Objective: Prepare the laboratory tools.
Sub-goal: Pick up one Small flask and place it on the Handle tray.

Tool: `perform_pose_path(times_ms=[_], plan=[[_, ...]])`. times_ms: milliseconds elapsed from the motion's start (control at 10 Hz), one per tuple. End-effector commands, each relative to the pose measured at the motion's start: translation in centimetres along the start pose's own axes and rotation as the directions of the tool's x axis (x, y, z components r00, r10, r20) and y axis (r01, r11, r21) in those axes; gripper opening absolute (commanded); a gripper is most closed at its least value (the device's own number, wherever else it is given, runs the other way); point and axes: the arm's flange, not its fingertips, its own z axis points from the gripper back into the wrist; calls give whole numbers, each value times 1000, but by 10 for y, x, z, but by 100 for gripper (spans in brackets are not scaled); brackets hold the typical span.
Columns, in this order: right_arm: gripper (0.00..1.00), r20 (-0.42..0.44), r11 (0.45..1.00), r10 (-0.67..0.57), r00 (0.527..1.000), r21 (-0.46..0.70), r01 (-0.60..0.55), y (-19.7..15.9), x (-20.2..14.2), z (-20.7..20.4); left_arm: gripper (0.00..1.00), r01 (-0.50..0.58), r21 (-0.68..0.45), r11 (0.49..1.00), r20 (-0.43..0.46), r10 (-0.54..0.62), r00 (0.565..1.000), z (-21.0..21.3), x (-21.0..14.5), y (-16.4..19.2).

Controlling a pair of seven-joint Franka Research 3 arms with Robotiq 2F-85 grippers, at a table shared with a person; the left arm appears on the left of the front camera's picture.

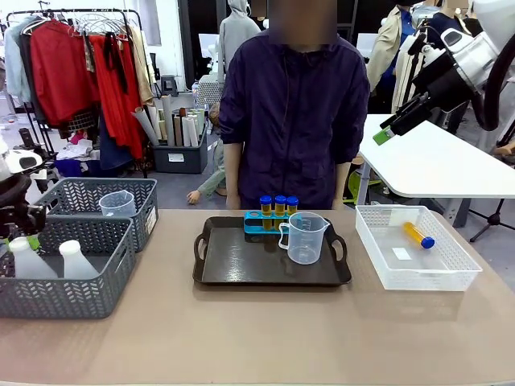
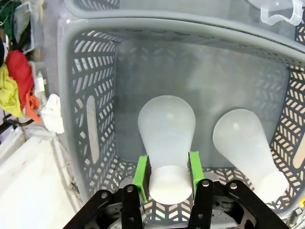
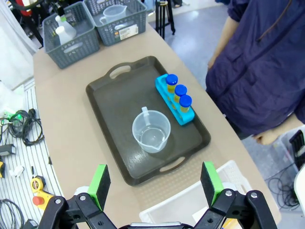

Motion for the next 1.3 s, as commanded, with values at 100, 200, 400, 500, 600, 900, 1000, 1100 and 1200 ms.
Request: perform_pose_path(times_ms=[100,200,400,500,600,900,1000,1100,1200], plan=[[100,2,1000,10,1000,4,-10,0,1,0,0,-11,8,1000,-5,11,1000,3,0,3],[100,2,1000,10,1000,4,-10,0,1,0,0,-11,9,1000,-7,11,1000,4,-1,4],[100,2,1000,10,1000,4,-10,0,1,0,0,-31,-12,999,-14,31,999,22,-5,0],[100,2,1000,10,1000,4,-10,0,1,0,0,-42,-25,999,-10,42,999,42,-7,-1],[100,2,1000,10,1000,4,-10,0,1,0,0,-53,-33,998,-14,53,999,67,-8,-2],[100,2,1000,10,1000,4,-10,0,1,0,0,2,-22,1000,15,-2,1000,153,-14,-23],[100,2,1000,10,1000,4,-10,0,1,0,0,48,-9,999,53,-47,997,186,-19,-41],[100,2,1000,10,1000,4,-10,0,1,0,0,103,15,995,82,-104,991,221,-29,-63],[100,2,1000,10,1000,4,-10,0,1,0,0,142,28,989,99,-144,985,250,-38,-80]])
